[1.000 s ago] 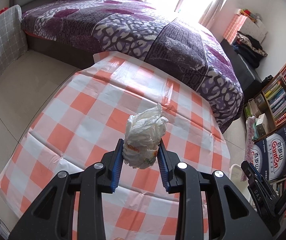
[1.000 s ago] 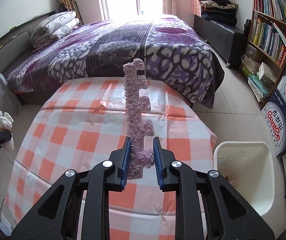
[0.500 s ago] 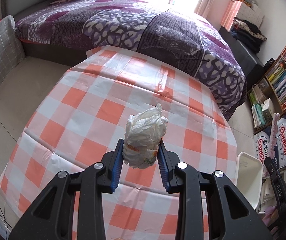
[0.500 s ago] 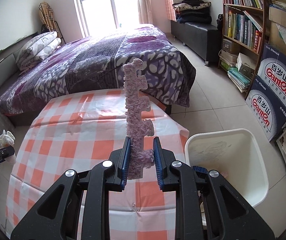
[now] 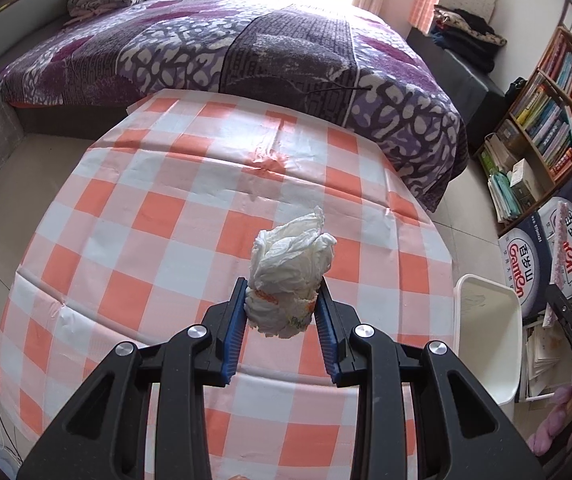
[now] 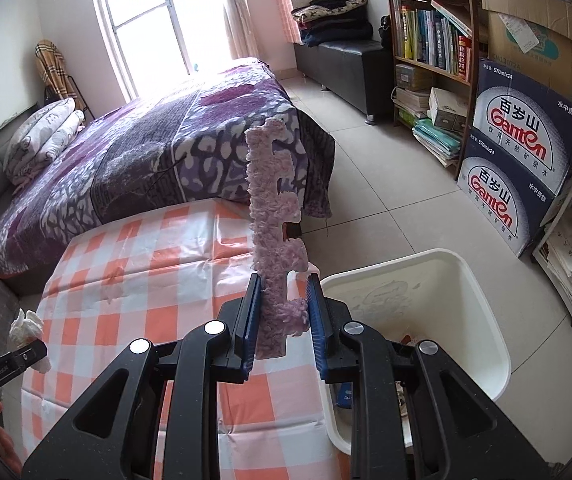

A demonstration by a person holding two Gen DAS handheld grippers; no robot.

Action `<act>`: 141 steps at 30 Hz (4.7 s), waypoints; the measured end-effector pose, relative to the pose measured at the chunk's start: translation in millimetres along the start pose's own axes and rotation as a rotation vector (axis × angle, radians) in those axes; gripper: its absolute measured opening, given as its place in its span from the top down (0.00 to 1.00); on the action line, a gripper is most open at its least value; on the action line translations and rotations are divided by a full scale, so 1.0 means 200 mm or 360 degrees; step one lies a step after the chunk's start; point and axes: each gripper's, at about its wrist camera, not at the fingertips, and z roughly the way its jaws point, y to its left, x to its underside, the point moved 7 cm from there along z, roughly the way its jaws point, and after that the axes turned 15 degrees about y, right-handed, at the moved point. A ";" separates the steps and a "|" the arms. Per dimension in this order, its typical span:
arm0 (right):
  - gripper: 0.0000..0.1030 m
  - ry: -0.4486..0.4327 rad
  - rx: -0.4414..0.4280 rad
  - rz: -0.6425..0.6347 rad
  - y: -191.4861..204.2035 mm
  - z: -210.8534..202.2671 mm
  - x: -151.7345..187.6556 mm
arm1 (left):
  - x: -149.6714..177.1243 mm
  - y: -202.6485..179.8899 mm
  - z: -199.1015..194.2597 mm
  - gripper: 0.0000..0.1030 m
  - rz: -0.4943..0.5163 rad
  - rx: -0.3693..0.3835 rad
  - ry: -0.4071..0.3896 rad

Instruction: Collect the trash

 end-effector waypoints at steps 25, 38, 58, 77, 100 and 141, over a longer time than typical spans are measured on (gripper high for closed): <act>0.40 0.0143 0.0246 0.0611 -0.78 -0.01 0.01 | 0.15 -0.73 0.19 0.68 0.0383 0.0089 0.0129; 0.25 0.0081 0.0256 0.0794 -1.04 -0.11 0.00 | 0.30 -1.19 0.24 0.67 0.0629 0.0196 0.0149; 0.16 -0.0201 0.0338 0.0770 -0.99 -0.31 -0.03 | 0.32 -1.22 0.06 0.26 0.0577 0.0325 -0.0104; 0.07 -0.0343 0.0419 -0.0015 -0.16 -0.27 0.17 | 0.30 -0.35 -0.24 0.07 0.0059 -0.0302 -0.0643; 0.07 -0.0291 0.0292 -0.0269 0.30 -0.17 0.32 | 0.34 0.09 -0.21 0.07 -0.0152 -0.0382 -0.0557; 0.07 -0.0159 0.0241 -0.0285 0.33 -0.07 0.36 | 0.37 0.15 -0.14 0.07 -0.0180 -0.0413 -0.0504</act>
